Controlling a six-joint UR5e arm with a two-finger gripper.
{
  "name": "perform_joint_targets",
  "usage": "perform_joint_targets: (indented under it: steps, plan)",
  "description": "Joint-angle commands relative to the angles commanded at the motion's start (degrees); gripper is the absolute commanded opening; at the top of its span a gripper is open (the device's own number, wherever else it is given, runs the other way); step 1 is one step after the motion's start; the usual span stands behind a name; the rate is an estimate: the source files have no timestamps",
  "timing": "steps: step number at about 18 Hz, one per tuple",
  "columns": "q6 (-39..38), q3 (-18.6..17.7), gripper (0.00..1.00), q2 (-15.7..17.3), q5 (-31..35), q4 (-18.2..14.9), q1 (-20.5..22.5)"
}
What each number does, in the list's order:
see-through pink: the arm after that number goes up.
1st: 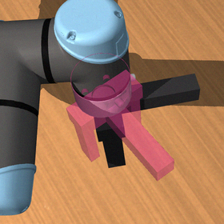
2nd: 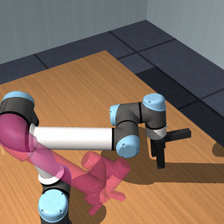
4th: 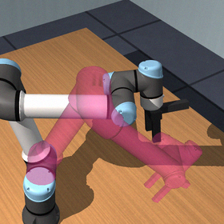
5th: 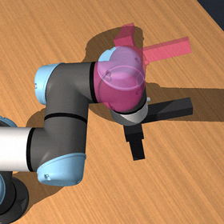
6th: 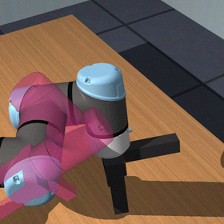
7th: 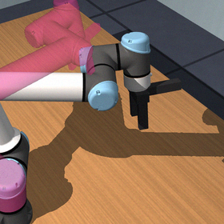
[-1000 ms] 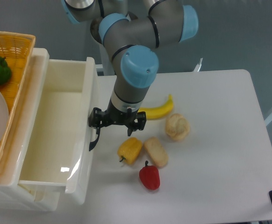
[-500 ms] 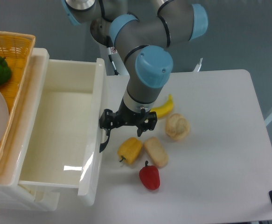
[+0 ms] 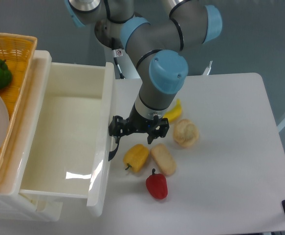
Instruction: Slide open the top white drawer
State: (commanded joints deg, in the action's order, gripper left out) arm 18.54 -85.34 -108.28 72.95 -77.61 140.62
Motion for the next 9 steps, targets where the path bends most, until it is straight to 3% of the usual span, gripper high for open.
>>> perform_joint_targets:
  steps: [9]
  plan:
    - [0.0, 0.0, 1.0, 0.0, -3.4, 0.1, 0.3]
